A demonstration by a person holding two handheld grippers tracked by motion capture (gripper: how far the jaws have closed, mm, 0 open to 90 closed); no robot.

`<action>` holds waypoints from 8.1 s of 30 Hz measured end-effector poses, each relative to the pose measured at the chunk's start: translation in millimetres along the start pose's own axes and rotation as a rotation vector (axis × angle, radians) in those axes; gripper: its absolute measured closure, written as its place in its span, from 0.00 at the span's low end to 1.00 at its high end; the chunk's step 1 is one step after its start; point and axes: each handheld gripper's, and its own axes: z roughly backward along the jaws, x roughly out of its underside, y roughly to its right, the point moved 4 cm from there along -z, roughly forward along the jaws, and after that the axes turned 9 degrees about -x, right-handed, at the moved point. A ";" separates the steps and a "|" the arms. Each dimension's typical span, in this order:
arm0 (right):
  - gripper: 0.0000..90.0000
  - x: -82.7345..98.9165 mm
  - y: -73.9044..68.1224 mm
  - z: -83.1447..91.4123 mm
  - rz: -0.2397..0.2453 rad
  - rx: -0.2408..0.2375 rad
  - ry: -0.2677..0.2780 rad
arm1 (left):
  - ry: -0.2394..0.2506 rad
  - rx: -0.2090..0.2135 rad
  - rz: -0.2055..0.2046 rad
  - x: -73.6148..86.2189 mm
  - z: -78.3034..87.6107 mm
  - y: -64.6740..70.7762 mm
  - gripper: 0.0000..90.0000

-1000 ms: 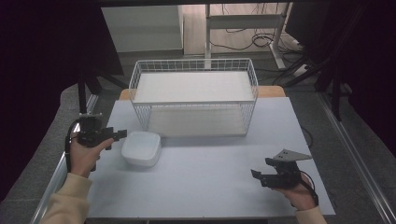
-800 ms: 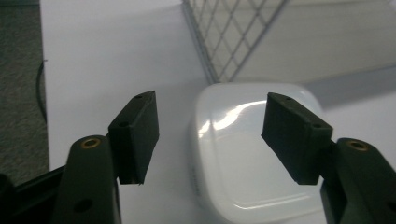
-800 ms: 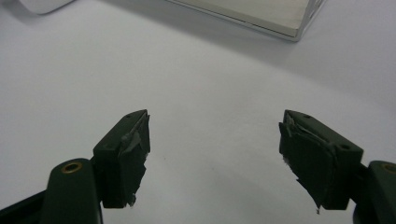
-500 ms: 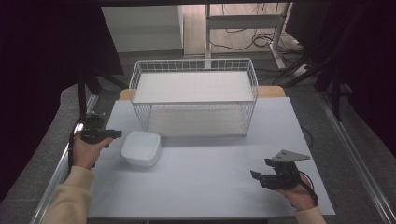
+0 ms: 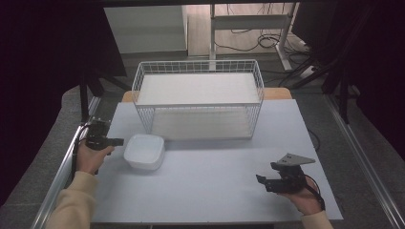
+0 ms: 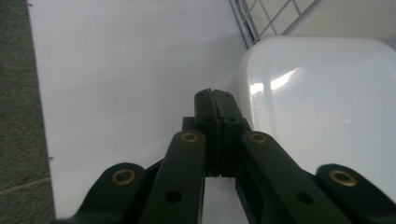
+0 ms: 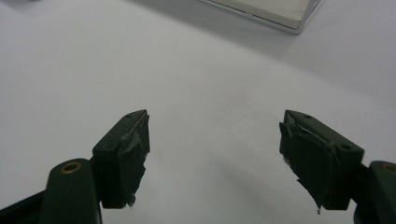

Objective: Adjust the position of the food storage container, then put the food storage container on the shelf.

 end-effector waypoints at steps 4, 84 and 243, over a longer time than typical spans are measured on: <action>0.26 -0.5 0.5 1.0 -0.003 0.001 0.004 | -0.008 0.011 -0.008 0.0 -4.4 4.5 1.00; 0.27 -1.0 -5.2 -0.3 0.023 -0.010 -0.005 | -0.049 0.239 -0.449 -16.4 -34.0 212.0 1.00; 0.42 -64.3 -7.2 -74.6 -0.343 -0.319 -0.017 | -0.017 0.624 0.069 10.9 -33.8 236.1 0.48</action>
